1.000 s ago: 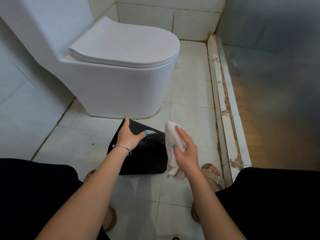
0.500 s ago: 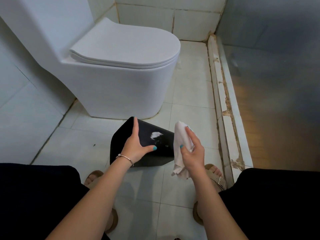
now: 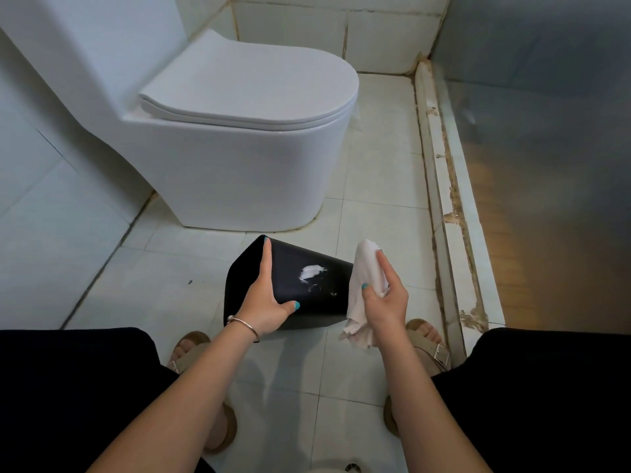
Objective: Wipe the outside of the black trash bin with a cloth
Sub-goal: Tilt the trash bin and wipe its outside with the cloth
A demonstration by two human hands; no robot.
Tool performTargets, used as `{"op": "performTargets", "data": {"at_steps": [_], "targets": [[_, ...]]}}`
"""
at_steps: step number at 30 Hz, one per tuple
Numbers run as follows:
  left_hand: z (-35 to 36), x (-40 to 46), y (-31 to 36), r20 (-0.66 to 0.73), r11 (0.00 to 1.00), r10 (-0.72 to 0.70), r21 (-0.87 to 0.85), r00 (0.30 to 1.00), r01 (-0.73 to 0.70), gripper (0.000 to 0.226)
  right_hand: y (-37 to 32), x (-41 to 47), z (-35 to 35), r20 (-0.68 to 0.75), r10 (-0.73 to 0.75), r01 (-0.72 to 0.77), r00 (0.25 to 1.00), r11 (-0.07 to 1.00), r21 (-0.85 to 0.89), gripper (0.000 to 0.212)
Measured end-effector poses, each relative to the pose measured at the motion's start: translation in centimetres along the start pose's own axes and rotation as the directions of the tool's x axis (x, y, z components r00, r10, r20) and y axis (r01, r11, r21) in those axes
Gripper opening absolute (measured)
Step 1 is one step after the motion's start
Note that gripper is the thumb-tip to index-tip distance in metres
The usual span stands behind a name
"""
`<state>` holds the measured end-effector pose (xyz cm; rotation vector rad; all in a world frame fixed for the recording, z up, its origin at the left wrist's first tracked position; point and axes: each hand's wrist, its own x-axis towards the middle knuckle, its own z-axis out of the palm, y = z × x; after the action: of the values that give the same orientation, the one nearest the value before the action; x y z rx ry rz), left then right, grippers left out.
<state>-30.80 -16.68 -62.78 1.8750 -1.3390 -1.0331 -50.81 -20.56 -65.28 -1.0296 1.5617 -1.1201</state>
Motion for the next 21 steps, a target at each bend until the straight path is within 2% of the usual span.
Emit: {"op": "performTargets", "data": {"at_steps": [5,12,16,19,21], "targets": [[1.1,0.0,-0.2,0.035,0.996,-0.032,-0.079,0.999,0.035,0.118,-0.6,0.3,-0.4,-0.033,0.013,-0.012,0.999,0.999,0.038,0.068],[0.9,0.0,0.1,0.083,0.998,-0.034,-0.052,0.996,0.038,0.117,0.2,0.9,-1.1,-0.032,0.027,-0.027,0.999,1.000,-0.006,0.068],[1.5,-0.2,0.7,0.105,1.000,-0.015,0.009,0.994,0.014,0.119,0.8,1.4,-0.6,0.058,-0.008,0.018,0.998,0.984,-0.176,0.069],[2.1,-0.1,0.8,0.100,0.999,-0.003,0.050,0.995,-0.002,0.119,1.4,2.1,-0.3,0.217,0.036,0.063,0.975,0.900,-0.431,0.069],[2.4,-0.1,0.9,0.082,1.000,0.003,0.026,0.997,-0.005,0.118,1.7,2.6,-0.1,0.270,0.049,0.099,0.962,0.855,-0.510,0.065]]}}
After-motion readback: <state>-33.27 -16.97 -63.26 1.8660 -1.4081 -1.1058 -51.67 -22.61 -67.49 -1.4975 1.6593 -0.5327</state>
